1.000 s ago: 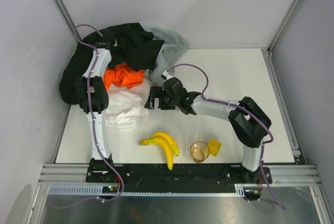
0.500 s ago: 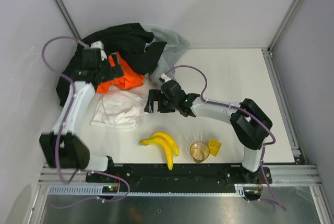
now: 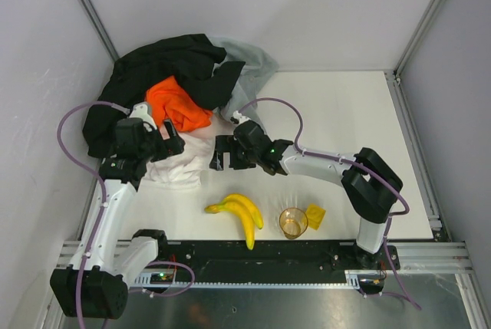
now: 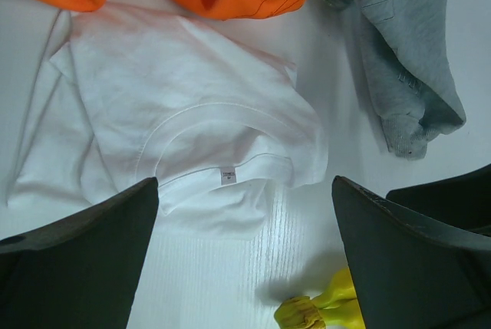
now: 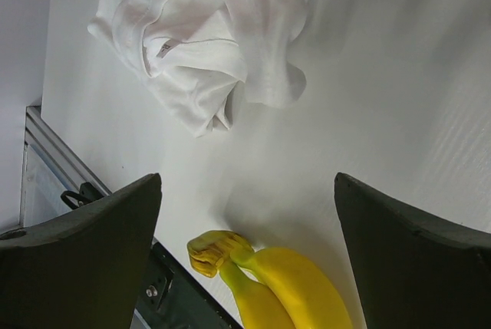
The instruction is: Pick out a specific cloth from the pile
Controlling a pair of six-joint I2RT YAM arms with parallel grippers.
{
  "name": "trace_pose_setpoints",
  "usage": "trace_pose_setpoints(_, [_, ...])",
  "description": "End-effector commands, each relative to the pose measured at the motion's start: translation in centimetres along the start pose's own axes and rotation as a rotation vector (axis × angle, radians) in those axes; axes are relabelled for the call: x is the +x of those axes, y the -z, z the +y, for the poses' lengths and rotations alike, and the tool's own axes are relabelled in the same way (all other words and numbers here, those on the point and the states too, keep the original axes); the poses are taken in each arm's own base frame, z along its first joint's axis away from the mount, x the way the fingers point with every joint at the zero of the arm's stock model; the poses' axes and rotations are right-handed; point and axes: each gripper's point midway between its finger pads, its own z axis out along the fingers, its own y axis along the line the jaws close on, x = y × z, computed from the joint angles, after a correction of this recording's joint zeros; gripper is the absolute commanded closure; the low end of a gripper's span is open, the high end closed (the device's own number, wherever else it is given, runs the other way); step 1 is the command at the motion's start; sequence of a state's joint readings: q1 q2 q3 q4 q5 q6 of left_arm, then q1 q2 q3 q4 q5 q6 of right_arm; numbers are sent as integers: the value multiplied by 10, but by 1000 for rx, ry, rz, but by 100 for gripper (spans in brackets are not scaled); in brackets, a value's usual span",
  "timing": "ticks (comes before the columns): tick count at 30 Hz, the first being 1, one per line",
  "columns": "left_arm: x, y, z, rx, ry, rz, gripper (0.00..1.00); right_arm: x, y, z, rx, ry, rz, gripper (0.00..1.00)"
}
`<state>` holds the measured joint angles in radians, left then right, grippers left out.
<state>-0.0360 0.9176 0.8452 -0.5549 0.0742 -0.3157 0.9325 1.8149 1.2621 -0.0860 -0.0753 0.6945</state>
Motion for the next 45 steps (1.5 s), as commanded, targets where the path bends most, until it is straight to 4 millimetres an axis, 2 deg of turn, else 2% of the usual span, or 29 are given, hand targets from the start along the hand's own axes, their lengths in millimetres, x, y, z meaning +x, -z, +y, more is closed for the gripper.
trace_pose_setpoints(1, [-15,3,-8,40,-4,-61,0,-12,13,15,-37,17,-43,1])
trace_pose_setpoints(7, [-9,0,-3,14,18,-50,0,-3,1,22,-90,-25,-5,1])
trace_pose_setpoints(14, [-16,9,2,-17,23,-102,0,17,-30,24,-149,-117,73,1])
trace_pose_setpoints(20, [-21,15,4,-30,27,-136,0,26,-60,25,-157,-175,139,1])
trace_pose_setpoints(32, [-24,17,7,-38,35,-148,0,21,-110,63,-222,-224,186,1])
trace_pose_setpoints(40, [-24,16,10,-40,44,-145,0,29,-141,58,-160,-247,222,1])
trace_pose_setpoints(43, [-25,15,9,-35,44,-144,0,34,-149,53,-138,-252,233,6])
trace_pose_setpoints(45, [-24,15,8,-30,45,-143,0,38,-152,51,-131,-253,239,15])
